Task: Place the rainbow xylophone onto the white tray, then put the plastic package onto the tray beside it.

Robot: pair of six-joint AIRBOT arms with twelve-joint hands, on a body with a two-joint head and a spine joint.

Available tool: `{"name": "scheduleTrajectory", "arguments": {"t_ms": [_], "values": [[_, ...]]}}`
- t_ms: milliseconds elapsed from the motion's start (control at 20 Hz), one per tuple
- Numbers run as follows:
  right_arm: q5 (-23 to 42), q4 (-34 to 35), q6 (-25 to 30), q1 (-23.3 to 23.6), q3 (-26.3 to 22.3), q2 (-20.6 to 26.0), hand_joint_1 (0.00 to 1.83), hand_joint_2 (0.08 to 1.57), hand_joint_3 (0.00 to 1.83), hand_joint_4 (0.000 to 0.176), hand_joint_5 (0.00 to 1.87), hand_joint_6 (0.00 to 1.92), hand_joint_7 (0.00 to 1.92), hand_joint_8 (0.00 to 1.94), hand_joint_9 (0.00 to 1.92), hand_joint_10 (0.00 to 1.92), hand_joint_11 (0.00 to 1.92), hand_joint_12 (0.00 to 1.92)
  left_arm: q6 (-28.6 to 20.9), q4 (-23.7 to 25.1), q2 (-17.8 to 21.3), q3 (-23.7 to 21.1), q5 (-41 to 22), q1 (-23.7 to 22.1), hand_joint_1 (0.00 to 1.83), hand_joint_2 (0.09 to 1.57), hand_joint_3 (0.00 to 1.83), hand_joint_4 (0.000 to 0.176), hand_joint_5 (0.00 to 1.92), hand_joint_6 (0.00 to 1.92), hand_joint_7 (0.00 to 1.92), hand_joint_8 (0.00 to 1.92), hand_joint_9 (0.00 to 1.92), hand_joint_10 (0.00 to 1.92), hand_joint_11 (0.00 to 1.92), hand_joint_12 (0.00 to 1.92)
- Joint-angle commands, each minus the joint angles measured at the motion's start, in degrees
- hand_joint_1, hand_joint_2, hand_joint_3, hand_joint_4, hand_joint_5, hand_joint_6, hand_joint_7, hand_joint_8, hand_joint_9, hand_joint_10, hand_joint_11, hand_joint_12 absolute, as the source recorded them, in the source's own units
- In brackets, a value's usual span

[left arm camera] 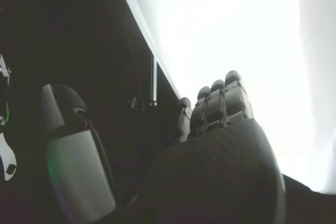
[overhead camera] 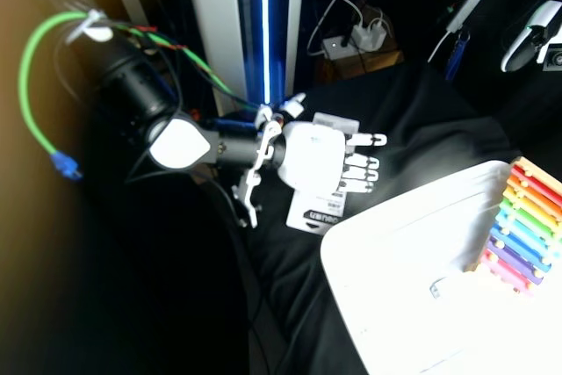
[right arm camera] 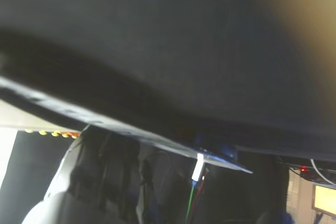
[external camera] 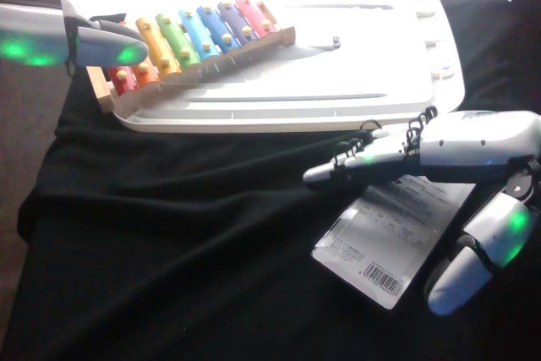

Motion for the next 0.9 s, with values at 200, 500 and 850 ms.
{"name": "scheduleTrajectory", "arguments": {"t_ms": [200,500,850], "values": [[3.0,-1.9,3.5,0.8,0.4,-1.1,0.6,0.64,0.0,0.176,0.09,0.0,0.26,0.0,0.22,0.0,0.0,0.63,0.1,-1.2,-0.9,0.3,-6.6,-0.5,0.83,0.77,0.0,0.123,0.0,0.0,0.03,0.0,0.0,0.0,0.0,0.0],[2.1,-7.5,6.9,1.1,0.9,-1.5,0.56,0.64,0.0,0.176,0.04,0.0,0.25,0.0,0.19,0.0,0.0,0.53,0.2,-1.1,-1.2,0.4,-6.5,-0.5,0.81,0.75,0.0,0.123,0.0,0.0,0.02,0.0,0.0,0.0,0.0,0.0],[1.5,-9.8,8.2,1.1,0.9,-1.5,1.27,1.0,0.02,0.078,0.49,0.01,0.48,0.01,0.39,0.03,0.18,0.66,0.2,-1.1,-1.2,0.3,-6.6,-0.3,0.81,0.74,0.0,0.133,0.0,0.0,0.03,0.0,0.0,0.0,0.0,0.0]]}}
